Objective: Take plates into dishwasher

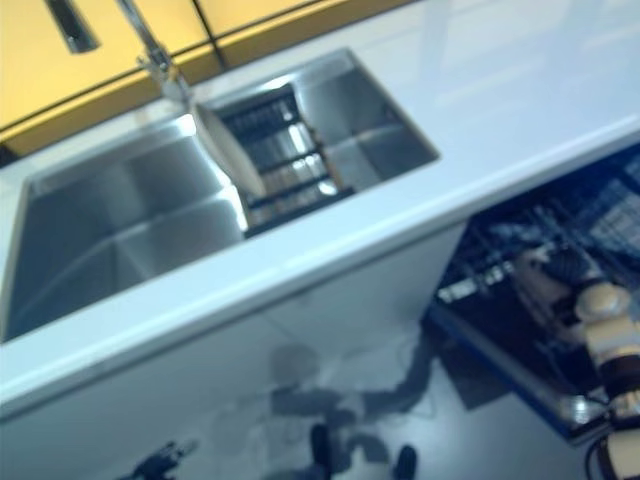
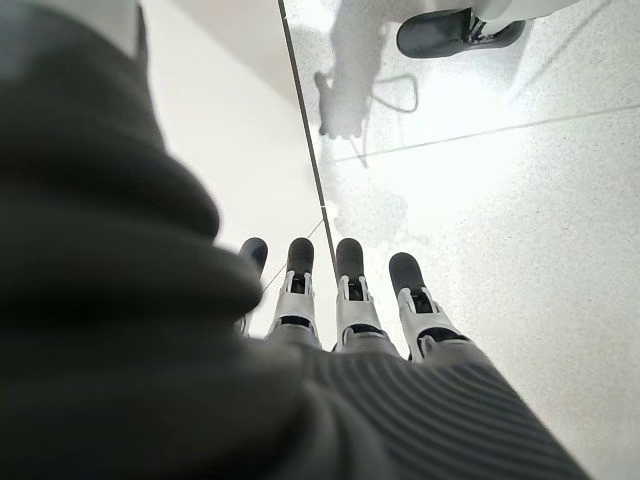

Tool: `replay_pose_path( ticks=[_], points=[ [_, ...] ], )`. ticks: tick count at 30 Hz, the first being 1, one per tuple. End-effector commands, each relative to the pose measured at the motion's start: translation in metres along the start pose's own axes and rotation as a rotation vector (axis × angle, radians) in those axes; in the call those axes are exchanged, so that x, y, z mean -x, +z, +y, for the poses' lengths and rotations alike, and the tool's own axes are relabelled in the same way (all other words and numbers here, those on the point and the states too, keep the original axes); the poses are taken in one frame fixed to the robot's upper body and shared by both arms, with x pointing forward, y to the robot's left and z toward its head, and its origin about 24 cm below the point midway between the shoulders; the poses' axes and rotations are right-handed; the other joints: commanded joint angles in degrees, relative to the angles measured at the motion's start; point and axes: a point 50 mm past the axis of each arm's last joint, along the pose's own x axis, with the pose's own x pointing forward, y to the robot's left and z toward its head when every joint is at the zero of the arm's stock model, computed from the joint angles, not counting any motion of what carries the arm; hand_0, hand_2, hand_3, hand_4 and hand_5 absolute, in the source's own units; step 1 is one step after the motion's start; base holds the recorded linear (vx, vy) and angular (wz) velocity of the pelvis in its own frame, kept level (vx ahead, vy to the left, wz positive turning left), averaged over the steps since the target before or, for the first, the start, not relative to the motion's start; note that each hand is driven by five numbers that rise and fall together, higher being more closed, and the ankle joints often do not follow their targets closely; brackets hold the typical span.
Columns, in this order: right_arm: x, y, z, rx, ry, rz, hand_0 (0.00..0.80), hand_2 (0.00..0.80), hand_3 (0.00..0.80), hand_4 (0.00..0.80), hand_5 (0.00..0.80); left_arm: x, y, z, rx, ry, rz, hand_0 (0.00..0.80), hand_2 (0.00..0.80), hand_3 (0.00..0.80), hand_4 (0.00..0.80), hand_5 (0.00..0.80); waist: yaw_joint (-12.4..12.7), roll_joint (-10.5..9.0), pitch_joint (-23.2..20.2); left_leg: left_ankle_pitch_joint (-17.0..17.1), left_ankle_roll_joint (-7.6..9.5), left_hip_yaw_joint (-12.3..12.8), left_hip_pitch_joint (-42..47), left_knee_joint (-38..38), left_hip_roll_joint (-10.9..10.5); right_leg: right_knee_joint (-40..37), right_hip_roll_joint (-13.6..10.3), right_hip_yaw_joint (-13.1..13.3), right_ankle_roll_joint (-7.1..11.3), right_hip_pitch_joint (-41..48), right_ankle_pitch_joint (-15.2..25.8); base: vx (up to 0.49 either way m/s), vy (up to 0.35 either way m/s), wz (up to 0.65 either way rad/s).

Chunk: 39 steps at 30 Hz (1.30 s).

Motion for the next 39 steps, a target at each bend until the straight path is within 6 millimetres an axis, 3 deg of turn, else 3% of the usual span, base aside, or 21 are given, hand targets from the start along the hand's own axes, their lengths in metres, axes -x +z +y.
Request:
replay_pose_path(
  ticks=[1,2,3,4,5,11,19,25,31,39],
  points=[
    [-0.004,0.016,-0.024,0.037,-0.081,-0.03,0.8,0.8,0.8,0.8,0.8,-0.002,0.008,-0.001,-0.024,-0.014,-0.017,0.0,0.0,0.0,0.0,0.0,1.7,-0.74,-0.8,-6.3,0.84,0.3,1.4,-0.2,-3.1,1.2,0.4,0.2,-0.18,-2.3,-2.0,0.0,0.0,0.0],
    [-0.003,0.014,-0.024,0.036,-0.079,-0.023,0.8,0.8,0.8,0.8,0.8,-0.002,0.007,0.0,-0.028,-0.014,-0.016,0.0,0.0,0.0,0.0,0.0,1.6,-0.8,-0.9,-6.4,0.8,0.3,1.6,-0.2,-3.2,1.1,0.4,0.2,-0.18,-2.1,-2.0,0.0,0.0,0.0],
    [-0.003,0.013,-0.024,0.035,-0.08,-0.021,0.734,0.734,0.734,0.734,0.734,-0.002,0.006,0.0,-0.03,-0.014,-0.015,0.0,0.0,0.0,0.0,0.0,1.6,-0.88,-0.9,-6.4,0.8,0.3,1.7,-0.2,-3.1,1.0,0.4,0.2,-0.15,-2.0,-2.0,0.0,0.0,0.0],
    [-0.003,0.012,-0.024,0.036,-0.087,-0.019,0.433,0.433,0.433,0.433,0.433,-0.002,0.007,0.0,-0.03,-0.014,-0.015,0.0,0.0,0.0,0.0,0.0,1.5,-1.01,-1.0,-6.4,0.82,0.3,1.8,-0.2,-3.2,1.0,0.5,0.3,-0.11,-1.9,-1.9,0.0,0.0,0.0],
    [-0.002,0.012,-0.024,0.034,-0.088,-0.021,0.0,0.0,0.0,0.0,0.0,-0.002,0.007,0.0,-0.03,-0.015,-0.016,0.0,0.0,0.0,0.0,0.0,1.5,-1.11,-1.1,-6.4,0.83,0.4,1.9,-0.2,-3.1,0.9,0.5,0.3,-0.08,-1.8,-1.9,0.0,0.0,0.0],
    [0.001,0.015,-0.028,0.023,-0.111,-0.031,0.0,0.0,0.0,0.0,0.0,-0.001,0.006,0.002,-0.027,-0.013,-0.013,0.0,0.0,0.0,0.0,0.0,1.0,-2.12,-1.4,-6.6,0.79,0.6,2.6,-0.2,-2.9,0.7,0.8,0.6,-0.03,-1.1,-1.8,0.0,0.0,0.0],
    [0.011,0.016,-0.047,-0.022,-0.131,-0.035,0.0,0.0,0.0,0.0,0.0,0.001,0.006,0.013,-0.029,0.025,-0.008,0.0,0.0,0.0,0.0,0.0,0.2,-5.36,-2.4,-7.5,0.59,0.7,4.3,-0.2,-2.3,0.7,1.4,1.6,0.43,0.5,-2.2,0.005,-0.003,0.0],
    [0.023,0.018,-0.072,-0.04,-0.082,-0.02,0.0,0.0,0.0,0.0,0.0,0.003,0.004,0.022,-0.029,0.055,-0.003,0.0,0.0,0.0,0.0,0.0,-0.9,-7.62,-3.8,-7.5,0.83,1.5,4.9,-0.2,-1.9,0.0,2.1,1.8,0.11,1.3,-1.9,0.008,0.0,-0.01],
    [0.037,0.004,-0.1,-0.017,-0.033,0.093,0.0,0.0,0.0,0.0,0.0,0.004,0.003,0.029,-0.041,0.078,0.007,0.0,0.0,0.0,0.0,0.0,-1.5,-9.8,-5.0,-8.1,0.54,1.6,6.4,-0.2,-1.4,0.0,2.5,2.5,0.47,2.7,-2.5,0.02,-0.007,-0.05],
    [0.057,0.002,-0.153,0.096,-0.195,0.233,0.0,0.0,0.0,0.0,0.0,0.004,0.006,0.038,-0.058,0.093,0.009,0.0,0.0,0.0,0.0,0.0,-0.7,-11.96,-6.3,-8.2,0.42,1.3,7.0,-0.2,-1.4,-0.1,2.8,2.0,0.6,3.9,-2.8,-0.004,0.0,-0.02]
  ],
)
